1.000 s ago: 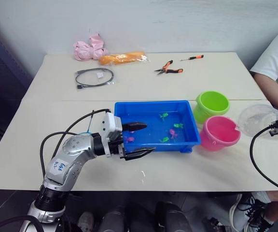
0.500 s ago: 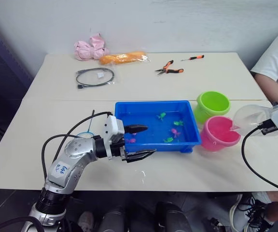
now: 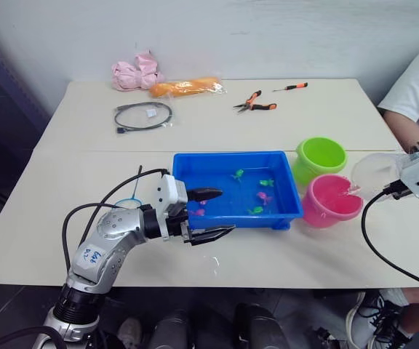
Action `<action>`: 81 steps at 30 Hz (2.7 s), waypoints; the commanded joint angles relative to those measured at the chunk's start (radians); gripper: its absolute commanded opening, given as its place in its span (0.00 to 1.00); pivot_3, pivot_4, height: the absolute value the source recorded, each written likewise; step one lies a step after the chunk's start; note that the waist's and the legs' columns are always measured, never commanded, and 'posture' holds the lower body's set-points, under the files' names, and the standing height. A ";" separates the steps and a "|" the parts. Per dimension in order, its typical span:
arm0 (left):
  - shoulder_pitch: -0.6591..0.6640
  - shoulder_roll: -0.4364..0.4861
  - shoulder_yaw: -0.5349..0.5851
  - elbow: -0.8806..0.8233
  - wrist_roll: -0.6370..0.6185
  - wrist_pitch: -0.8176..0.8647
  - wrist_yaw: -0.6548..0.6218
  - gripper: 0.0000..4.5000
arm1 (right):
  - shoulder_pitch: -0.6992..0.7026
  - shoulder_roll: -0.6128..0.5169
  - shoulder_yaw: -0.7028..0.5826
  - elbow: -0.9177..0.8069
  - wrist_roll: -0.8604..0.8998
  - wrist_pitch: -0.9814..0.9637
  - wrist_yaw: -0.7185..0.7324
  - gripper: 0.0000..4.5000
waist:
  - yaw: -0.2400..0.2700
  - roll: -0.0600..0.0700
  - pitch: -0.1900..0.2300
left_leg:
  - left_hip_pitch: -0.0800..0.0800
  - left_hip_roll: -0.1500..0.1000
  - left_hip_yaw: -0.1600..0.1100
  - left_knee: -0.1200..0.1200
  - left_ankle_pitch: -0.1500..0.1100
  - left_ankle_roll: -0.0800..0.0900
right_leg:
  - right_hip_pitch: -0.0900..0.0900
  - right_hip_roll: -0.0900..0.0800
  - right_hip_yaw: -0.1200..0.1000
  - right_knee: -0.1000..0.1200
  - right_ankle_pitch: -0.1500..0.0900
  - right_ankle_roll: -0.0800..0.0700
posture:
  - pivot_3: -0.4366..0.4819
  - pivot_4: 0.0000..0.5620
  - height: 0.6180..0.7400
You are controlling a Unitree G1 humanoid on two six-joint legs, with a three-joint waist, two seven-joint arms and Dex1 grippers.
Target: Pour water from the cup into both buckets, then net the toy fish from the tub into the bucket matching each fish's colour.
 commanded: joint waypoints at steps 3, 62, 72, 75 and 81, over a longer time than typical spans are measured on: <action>0.003 0.002 0.013 -0.026 0.001 -0.020 0.001 1.00 | -0.019 0.003 -0.018 -0.013 0.012 -0.005 -0.015 0.01 | -0.001 0.000 0.000 | 0.000 0.000 0.000 0.000 0.000 0.000 | 0.000 0.000 0.000 0.000 0.000 0.000 | 0.48 0.27 1.00; -0.045 -0.129 0.085 0.073 0.069 -0.110 0.202 1.00 | -0.681 -0.047 0.466 0.529 -0.225 0.041 -0.236 0.01 | -0.005 0.000 0.000 | -0.003 0.000 0.000 -0.001 0.001 0.001 | -0.001 0.000 -0.002 0.000 0.002 0.003 | 0.48 0.27 1.00; -0.032 -0.127 0.084 0.056 0.067 -0.102 0.209 1.00 | -0.695 -0.062 0.512 0.553 -0.324 -0.025 -0.285 0.01 | -0.005 0.000 0.000 | -0.003 0.000 0.000 -0.001 0.002 0.001 | -0.001 0.000 -0.002 0.000 0.002 0.003 | 0.48 0.27 1.00; -0.028 -0.138 0.092 0.052 0.060 -0.108 0.222 1.00 | -0.695 -0.061 0.514 0.564 -0.329 -0.047 -0.283 0.01 | -0.005 0.000 0.000 | -0.003 0.000 0.000 -0.001 0.002 0.001 | -0.001 0.000 -0.002 0.000 0.002 0.003 | 0.48 0.27 1.00; -0.030 -0.153 0.097 0.041 0.062 -0.150 0.223 1.00 | -0.689 -0.075 0.522 0.561 -0.372 -0.092 -0.331 0.01 | -0.005 0.000 0.000 | -0.003 0.000 0.000 -0.001 0.002 0.000 | -0.001 0.000 -0.002 0.000 0.002 0.003 | 0.48 0.27 1.00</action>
